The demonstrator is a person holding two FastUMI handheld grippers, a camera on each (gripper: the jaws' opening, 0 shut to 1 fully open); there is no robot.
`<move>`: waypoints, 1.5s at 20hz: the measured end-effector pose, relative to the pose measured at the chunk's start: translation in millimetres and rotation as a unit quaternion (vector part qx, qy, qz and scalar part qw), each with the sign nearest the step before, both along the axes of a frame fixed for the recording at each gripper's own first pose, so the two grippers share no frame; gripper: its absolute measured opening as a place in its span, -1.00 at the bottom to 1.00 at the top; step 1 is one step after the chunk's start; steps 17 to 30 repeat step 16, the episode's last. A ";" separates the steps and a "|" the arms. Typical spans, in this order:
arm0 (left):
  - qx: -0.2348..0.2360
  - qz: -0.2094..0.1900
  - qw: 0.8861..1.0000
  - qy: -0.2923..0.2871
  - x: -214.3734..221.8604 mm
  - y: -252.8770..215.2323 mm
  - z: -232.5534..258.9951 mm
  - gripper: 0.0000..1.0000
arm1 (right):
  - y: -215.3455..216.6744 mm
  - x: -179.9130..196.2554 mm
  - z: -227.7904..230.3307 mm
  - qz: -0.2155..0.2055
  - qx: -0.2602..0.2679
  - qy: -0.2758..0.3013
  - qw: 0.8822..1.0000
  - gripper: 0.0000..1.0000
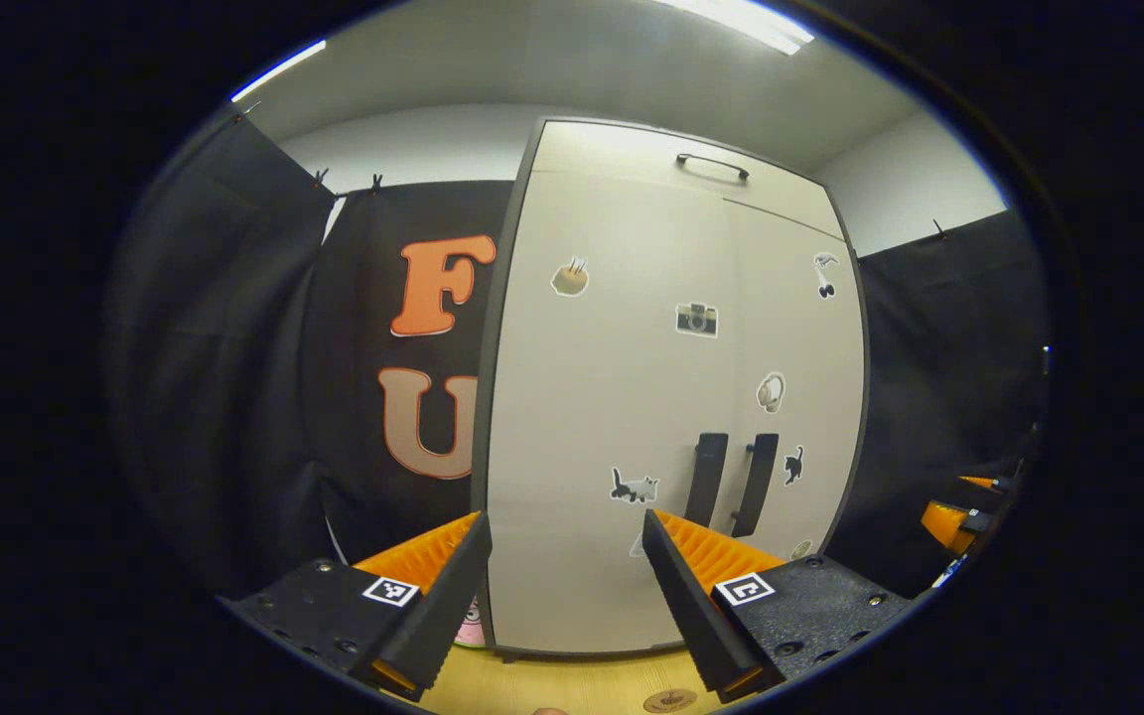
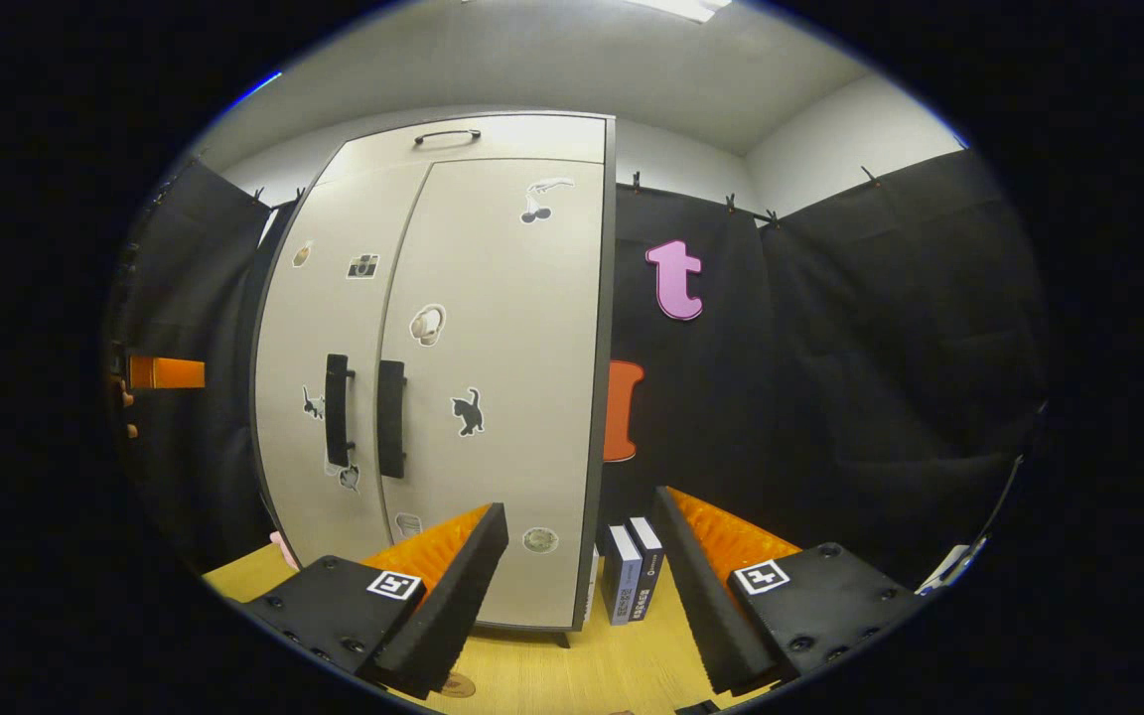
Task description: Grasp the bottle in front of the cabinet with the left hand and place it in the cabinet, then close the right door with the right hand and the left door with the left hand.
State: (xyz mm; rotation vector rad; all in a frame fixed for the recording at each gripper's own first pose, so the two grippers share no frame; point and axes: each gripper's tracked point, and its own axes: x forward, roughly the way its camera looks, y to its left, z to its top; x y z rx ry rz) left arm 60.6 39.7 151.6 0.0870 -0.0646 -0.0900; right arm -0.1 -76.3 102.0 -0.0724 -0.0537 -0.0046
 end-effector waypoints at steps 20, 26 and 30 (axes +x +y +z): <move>0.004 0.023 1.000 -0.016 -45.2 33.5 35.2 0.86 | 0.4 -19.1 1.6 0.007 0.008 -0.004 1.000 0.97; 0.004 0.023 1.000 -0.016 -45.2 33.5 35.2 0.86 | 0.4 -19.1 1.6 0.007 0.008 -0.004 1.000 0.97; 0.004 0.023 1.000 -0.016 -45.2 33.5 35.2 0.86 | 0.4 -19.1 1.6 0.007 0.008 -0.004 1.000 0.97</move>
